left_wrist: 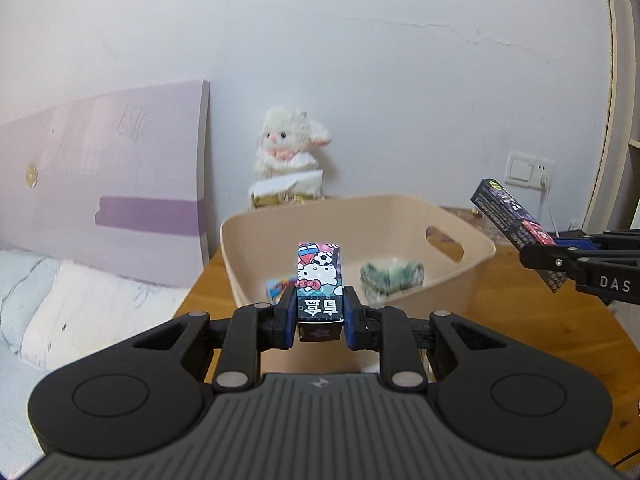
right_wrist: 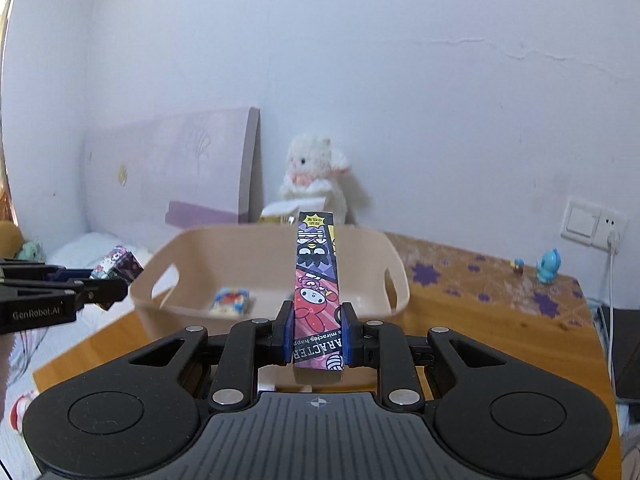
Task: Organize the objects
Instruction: 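Lift both boxes over the basket and open both tools to release them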
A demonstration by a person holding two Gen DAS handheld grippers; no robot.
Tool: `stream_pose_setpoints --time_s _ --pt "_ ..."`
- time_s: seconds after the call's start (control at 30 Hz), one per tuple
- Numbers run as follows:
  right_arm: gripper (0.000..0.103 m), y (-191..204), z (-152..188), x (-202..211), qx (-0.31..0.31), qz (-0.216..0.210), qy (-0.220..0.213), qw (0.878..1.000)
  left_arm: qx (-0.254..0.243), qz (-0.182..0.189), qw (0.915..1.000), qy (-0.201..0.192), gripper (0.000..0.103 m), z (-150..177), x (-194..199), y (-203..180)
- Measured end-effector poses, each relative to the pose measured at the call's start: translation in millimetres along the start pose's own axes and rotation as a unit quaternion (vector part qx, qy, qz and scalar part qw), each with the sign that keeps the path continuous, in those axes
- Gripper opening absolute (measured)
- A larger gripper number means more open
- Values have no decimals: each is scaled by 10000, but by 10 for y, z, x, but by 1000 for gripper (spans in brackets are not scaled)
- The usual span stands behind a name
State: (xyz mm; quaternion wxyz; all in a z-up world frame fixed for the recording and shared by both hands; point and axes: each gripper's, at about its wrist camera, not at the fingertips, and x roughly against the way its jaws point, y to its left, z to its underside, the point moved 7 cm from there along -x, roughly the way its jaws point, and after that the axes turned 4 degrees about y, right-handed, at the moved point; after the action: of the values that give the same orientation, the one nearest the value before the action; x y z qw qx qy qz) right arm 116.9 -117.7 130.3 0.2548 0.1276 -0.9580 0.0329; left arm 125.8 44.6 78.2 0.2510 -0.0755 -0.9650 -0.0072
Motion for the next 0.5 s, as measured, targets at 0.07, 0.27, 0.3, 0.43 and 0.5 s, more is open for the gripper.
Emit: stream_pose_setpoints --time_s 0.07,0.27,0.3,0.43,0.5 --pt "21 4 -80 -43 -10 22 -79 10000 -44 -31 10000 -82 25 -87 -47 -14" --pt "21 66 -246 -306 123 104 -177 9997 -281 -189 9994 -106 25 -292 -344 -55" --pt "21 86 -257 -372 160 127 -168 9996 -345 -229 9991 -101 25 -321 -410 -73" --pt "21 150 -254 -612 143 120 -104 9998 -409 -328 9986 15 25 -375 -685 -124" --pt "21 167 -258 -752 180 172 -50 9997 -375 -361 9986 116 25 -382 -831 -132"
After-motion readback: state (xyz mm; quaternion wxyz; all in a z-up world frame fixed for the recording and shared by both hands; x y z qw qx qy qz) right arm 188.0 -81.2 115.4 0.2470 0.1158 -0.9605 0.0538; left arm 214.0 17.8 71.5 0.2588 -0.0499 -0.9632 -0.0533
